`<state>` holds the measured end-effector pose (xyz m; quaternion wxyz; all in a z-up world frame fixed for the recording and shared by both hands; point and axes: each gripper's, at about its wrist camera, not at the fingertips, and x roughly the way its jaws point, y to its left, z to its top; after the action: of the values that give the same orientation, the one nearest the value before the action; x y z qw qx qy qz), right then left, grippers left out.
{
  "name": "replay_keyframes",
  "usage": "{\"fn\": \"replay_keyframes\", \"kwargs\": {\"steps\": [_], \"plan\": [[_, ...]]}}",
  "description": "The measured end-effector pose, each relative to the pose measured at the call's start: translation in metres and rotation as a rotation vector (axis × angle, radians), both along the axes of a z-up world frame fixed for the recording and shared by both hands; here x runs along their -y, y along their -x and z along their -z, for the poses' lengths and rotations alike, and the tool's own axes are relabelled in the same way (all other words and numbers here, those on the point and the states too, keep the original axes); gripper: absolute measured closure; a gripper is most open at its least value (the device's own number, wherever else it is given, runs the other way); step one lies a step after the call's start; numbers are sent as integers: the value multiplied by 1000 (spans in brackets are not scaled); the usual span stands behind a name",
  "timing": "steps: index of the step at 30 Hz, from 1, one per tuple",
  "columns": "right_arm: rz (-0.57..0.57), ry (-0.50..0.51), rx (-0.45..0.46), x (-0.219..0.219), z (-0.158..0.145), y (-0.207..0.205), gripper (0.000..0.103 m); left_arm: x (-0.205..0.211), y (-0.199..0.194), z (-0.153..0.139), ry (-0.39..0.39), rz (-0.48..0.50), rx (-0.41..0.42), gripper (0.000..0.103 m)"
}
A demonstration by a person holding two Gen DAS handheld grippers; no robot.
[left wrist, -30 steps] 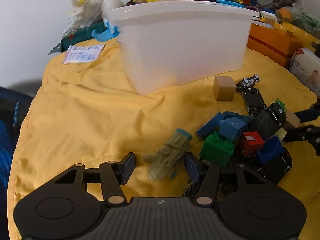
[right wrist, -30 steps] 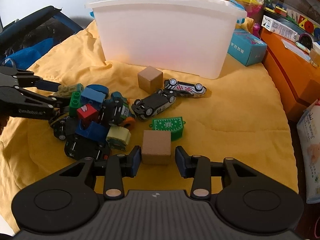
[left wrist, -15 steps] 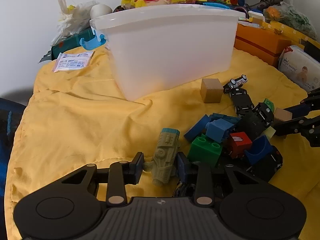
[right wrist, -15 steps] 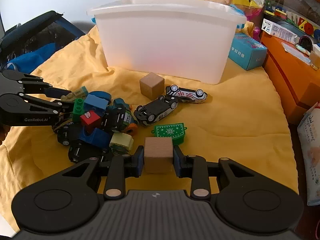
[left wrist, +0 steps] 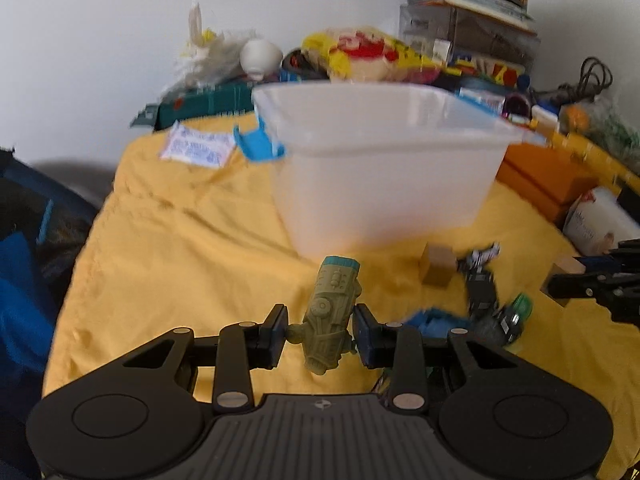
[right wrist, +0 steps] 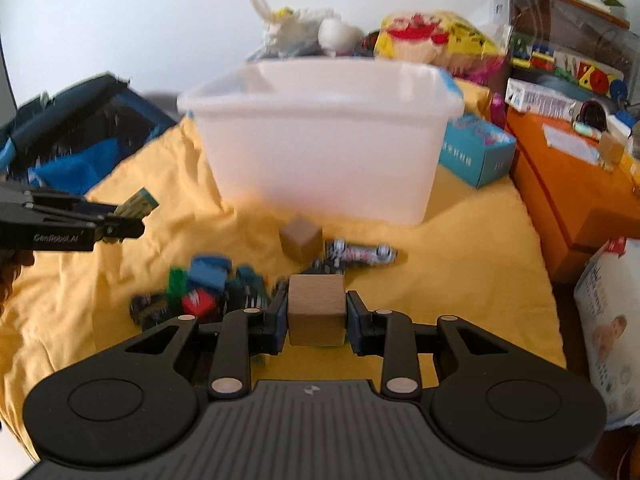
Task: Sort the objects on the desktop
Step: 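Grasp the beige toy figure with the left tool while the right tool grasps the wooden cube, then carry the figure and cube over the white bin and open both tools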
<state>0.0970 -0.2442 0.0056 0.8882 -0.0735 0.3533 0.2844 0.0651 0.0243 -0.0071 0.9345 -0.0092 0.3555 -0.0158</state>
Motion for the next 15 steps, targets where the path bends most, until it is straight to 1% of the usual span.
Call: {"fn": "replay_keyframes", "kwargs": {"steps": [5, 9, 15], "plan": [[24, -63, 52, 0, -32, -18, 70, 1, -11, -35, 19, -14, 53, 64], [44, -105, 99, -2, -59, -37, 70, 1, -26, -58, 51, -27, 72, 64], [29, -124, 147, -6, -88, -71, 70, 5, -57, -81, 32, -16, 102, 64]]}}
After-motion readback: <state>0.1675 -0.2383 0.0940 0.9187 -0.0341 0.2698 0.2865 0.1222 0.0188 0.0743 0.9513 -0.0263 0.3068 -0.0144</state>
